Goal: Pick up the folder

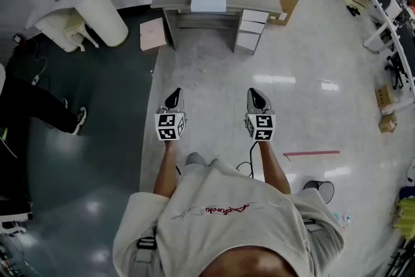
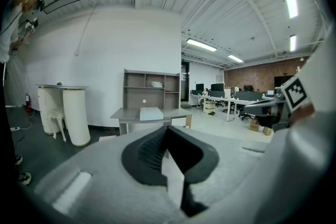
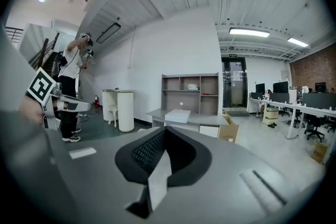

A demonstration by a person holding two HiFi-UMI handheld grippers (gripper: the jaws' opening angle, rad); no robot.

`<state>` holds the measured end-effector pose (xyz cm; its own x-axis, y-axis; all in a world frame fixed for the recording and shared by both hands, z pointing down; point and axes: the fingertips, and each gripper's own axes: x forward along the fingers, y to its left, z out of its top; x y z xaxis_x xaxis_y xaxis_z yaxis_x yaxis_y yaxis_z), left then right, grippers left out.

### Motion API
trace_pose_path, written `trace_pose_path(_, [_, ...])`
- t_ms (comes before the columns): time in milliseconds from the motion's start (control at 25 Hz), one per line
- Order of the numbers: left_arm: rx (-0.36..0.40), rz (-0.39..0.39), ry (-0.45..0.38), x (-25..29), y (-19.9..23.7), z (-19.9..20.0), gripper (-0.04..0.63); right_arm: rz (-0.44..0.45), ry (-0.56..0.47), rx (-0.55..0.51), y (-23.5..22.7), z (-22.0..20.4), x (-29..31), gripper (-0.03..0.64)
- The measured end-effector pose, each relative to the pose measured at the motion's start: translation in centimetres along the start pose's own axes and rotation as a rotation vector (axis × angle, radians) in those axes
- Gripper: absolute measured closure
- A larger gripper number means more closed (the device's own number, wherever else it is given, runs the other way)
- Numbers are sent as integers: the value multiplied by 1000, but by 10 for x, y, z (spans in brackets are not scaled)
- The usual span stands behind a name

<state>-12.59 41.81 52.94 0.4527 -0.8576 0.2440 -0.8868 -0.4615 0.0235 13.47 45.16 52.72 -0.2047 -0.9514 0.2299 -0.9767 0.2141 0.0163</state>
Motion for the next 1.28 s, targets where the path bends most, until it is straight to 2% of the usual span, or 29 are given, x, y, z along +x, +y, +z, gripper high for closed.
trace_pose_path(600, [-25,-7,9,36,17,-9,595,-4,14,3,-3,-5,36,611])
trace_pose_path(1000, [-31,-47,3,116,49,2,595,-35,29,-13,-20,3,107,611])
trace_pose_path(1280, [-37,-57,4,172,95,21,595,-36,42,-19,-22,22,176,611])
